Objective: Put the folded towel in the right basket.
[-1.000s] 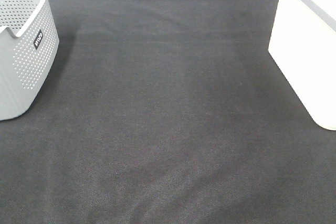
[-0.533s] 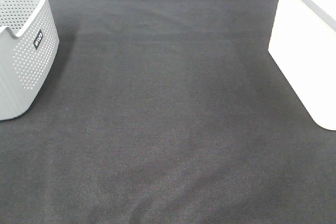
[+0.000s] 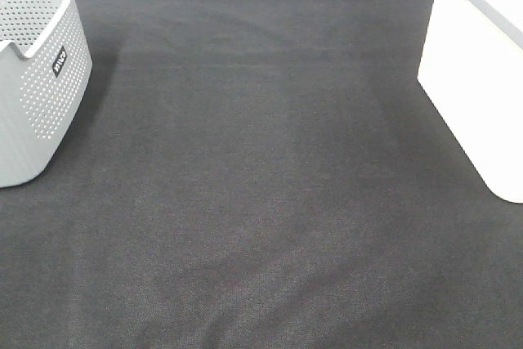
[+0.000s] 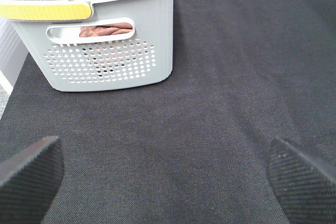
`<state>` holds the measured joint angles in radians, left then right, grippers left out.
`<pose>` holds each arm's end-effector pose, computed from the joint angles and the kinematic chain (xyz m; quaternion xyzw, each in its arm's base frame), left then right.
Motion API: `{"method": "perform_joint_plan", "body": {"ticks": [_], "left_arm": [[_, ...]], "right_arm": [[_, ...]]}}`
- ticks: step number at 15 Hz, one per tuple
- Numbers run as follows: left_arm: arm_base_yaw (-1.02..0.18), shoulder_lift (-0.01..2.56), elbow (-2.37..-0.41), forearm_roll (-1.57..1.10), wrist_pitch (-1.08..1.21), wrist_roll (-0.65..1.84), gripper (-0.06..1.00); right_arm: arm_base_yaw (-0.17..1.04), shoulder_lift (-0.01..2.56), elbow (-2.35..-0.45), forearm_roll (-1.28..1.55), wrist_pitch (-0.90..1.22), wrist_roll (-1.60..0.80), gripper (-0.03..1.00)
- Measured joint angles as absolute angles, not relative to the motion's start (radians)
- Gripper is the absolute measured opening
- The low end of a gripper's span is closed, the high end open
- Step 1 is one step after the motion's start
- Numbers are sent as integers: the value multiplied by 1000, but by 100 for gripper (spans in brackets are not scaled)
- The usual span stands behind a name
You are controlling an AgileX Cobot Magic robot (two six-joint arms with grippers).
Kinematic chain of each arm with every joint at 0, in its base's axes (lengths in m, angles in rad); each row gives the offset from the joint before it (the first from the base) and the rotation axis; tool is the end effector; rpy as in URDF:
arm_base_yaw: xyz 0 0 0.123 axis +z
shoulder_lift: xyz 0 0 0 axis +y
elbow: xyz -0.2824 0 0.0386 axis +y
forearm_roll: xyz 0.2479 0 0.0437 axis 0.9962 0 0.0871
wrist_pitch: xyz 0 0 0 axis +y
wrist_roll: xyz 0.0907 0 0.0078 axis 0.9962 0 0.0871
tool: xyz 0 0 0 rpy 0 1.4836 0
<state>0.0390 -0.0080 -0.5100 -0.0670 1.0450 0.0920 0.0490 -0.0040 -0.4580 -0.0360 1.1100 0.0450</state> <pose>-0.0065 -0.0055 0.2813 0.0237 0.8435 0.0017 0.5366 -0.0030 -0.0031 0.2616 -0.0010 0.8750 0.0048 0.4840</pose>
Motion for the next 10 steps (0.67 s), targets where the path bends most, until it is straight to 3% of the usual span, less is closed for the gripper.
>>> {"method": "perform_joint_plan", "body": {"ticks": [10], "left_arm": [[39, -8, -510, -67, 1045, 92, 98]], "right_arm": [[49, -4, -458, -44, 1108, 44, 98]]}}
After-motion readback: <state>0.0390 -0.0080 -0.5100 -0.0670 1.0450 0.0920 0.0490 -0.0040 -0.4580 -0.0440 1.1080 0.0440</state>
